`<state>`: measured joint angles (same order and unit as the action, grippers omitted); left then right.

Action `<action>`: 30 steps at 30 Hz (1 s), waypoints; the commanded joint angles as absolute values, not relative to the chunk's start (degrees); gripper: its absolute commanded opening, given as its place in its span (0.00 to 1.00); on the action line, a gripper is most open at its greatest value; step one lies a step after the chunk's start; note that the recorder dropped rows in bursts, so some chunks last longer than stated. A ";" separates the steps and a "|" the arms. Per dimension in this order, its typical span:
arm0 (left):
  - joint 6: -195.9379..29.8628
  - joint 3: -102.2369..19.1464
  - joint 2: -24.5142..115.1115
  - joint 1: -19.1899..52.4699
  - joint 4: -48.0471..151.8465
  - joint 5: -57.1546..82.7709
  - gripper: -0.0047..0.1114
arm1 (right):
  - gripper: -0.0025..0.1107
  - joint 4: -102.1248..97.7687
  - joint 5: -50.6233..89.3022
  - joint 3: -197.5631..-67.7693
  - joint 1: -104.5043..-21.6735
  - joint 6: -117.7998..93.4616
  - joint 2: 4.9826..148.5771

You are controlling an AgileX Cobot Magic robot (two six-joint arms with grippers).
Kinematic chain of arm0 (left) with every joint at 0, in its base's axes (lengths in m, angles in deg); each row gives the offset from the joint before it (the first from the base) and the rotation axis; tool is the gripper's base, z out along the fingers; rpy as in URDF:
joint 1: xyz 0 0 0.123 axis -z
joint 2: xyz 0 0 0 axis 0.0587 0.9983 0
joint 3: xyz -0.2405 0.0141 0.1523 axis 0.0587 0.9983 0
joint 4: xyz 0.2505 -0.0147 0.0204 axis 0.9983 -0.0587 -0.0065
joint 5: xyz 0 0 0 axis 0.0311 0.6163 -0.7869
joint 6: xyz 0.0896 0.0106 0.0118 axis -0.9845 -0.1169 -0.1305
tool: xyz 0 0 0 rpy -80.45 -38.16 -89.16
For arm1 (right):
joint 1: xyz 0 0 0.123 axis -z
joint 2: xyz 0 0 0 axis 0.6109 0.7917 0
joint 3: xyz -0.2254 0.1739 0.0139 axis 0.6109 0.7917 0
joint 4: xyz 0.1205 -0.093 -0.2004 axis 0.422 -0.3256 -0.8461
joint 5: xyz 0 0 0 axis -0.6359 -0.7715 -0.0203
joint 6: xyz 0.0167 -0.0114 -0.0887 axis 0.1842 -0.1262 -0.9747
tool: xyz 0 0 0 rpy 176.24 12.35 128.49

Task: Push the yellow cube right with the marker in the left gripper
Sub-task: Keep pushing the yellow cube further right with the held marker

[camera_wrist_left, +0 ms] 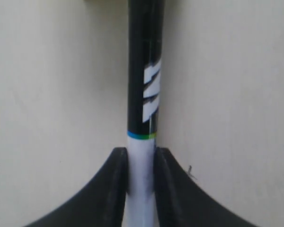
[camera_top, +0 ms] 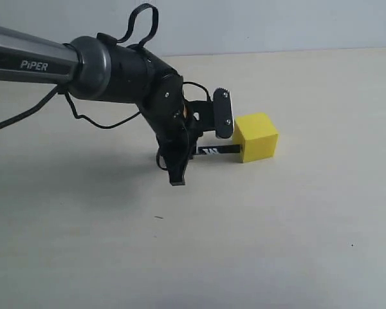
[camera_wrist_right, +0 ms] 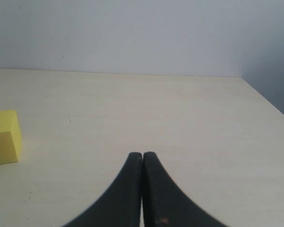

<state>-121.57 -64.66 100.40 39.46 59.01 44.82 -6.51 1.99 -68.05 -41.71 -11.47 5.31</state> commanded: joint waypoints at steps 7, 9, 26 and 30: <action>-108.15 -65.42 98.62 37.11 68.54 54.05 0.04 | 0.02 -6.54 2.04 -67.77 -41.34 -11.47 4.98; -105.98 -65.42 98.75 37.11 69.28 54.33 0.04 | 0.02 -6.54 2.04 -67.77 -41.34 -11.47 4.98; -105.41 -71.66 101.02 41.05 68.68 49.14 0.04 | 0.02 -6.54 2.04 -67.77 -41.34 -11.47 4.98; -102.64 -71.66 101.29 38.36 69.66 47.33 0.04 | 0.02 -6.54 2.04 -67.77 -41.34 -11.47 4.98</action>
<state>-104.44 -71.28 100.97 39.17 69.39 49.31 -6.51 1.77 -68.05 -41.71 -11.47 5.31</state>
